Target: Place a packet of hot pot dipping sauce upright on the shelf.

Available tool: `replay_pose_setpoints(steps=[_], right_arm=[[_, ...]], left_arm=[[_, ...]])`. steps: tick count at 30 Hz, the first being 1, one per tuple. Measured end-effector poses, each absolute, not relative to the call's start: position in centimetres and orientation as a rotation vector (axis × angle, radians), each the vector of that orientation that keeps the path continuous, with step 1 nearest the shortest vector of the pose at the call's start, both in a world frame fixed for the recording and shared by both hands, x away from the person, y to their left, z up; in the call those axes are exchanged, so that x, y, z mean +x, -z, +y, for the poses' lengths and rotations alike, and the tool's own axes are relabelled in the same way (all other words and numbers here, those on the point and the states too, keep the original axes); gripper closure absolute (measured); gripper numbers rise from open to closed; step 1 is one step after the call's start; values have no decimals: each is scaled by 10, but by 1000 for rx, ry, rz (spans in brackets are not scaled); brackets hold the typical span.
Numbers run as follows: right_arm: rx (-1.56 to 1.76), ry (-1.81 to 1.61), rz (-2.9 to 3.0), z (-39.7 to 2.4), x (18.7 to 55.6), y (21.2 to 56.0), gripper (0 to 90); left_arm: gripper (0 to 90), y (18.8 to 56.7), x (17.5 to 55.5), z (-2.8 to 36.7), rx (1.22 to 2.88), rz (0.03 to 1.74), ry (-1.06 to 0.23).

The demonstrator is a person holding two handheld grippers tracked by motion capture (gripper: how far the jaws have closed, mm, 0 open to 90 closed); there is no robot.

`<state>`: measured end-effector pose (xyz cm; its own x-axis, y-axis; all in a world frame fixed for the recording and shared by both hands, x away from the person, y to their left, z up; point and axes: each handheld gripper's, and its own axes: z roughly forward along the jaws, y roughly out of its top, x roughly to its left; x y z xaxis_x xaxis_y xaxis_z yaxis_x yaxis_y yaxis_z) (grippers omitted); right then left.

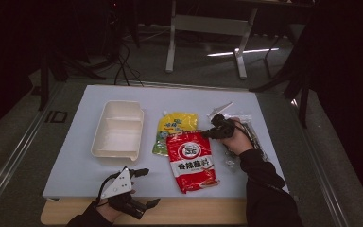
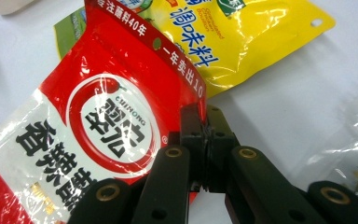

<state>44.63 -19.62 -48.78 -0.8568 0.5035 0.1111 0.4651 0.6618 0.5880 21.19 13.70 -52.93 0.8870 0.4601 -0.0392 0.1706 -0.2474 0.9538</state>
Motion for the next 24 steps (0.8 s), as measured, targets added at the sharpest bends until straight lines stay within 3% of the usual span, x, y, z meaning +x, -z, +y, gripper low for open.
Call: replay_pose_setpoints(steps=[24], right_arm=[[645,-1055,2707,-201,400,428,893]], left_arm=[[24,513,214,135,1864,563,-354]])
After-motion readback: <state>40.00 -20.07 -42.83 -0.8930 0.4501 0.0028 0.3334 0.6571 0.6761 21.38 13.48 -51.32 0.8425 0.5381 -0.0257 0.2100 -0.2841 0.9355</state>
